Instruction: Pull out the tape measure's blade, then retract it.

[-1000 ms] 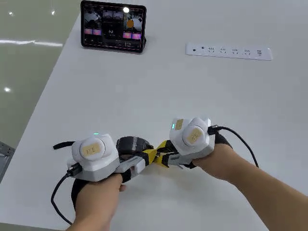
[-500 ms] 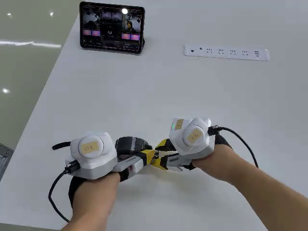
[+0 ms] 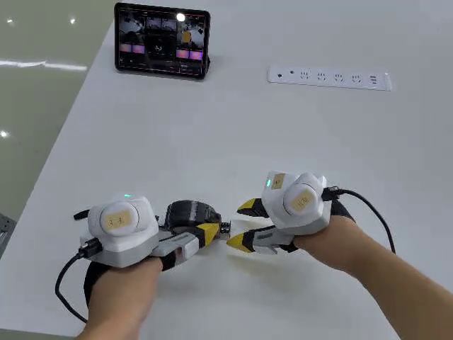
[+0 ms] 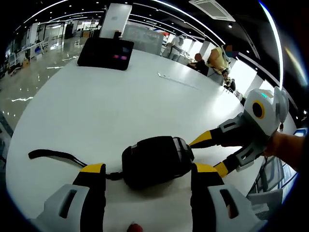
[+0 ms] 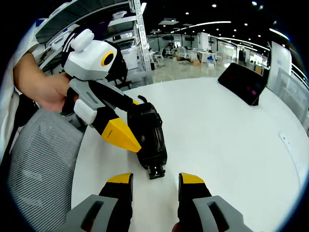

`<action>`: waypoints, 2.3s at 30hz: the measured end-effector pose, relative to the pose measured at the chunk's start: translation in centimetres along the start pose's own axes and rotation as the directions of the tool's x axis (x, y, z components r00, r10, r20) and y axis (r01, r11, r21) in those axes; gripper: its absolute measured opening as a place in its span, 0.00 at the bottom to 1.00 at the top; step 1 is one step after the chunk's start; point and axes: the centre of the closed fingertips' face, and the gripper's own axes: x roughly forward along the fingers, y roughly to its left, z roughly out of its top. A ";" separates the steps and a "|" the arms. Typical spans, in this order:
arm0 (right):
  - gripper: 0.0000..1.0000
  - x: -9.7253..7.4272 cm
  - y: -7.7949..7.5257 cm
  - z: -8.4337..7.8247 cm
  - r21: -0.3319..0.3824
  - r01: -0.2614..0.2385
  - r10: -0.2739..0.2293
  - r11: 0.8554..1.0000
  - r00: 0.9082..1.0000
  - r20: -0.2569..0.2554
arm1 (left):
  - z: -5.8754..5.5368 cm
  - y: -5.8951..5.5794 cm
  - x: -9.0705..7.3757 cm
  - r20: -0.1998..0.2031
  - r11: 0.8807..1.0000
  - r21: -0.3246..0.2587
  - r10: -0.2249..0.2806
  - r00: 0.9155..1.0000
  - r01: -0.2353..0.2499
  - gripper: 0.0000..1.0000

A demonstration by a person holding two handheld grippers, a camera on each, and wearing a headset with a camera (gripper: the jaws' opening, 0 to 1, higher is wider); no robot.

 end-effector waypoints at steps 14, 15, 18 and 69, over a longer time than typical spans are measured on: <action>0.41 -1.7 0.2 -0.3 0.029 0.029 -0.030 0.999 0.999 0.022 | 0.1 0.3 -1.2 0.012 0.999 0.046 -0.015 1.000 0.015 0.74; 0.41 -1.8 0.1 -0.3 0.030 0.032 -0.032 0.999 0.999 0.024 | 0.1 0.2 -1.3 0.013 0.999 0.049 -0.020 1.000 0.019 0.74; 0.41 -2.1 0.2 -0.3 0.034 0.037 -0.038 0.999 0.999 0.027 | 0.0 0.2 -1.4 0.010 0.998 0.060 -0.025 1.000 0.025 0.76; 0.63 -9.0 0.3 -3.9 0.180 0.200 -0.214 0.963 0.975 0.062 | -0.7 0.5 -4.0 -0.032 0.945 0.315 -0.083 0.996 0.088 0.96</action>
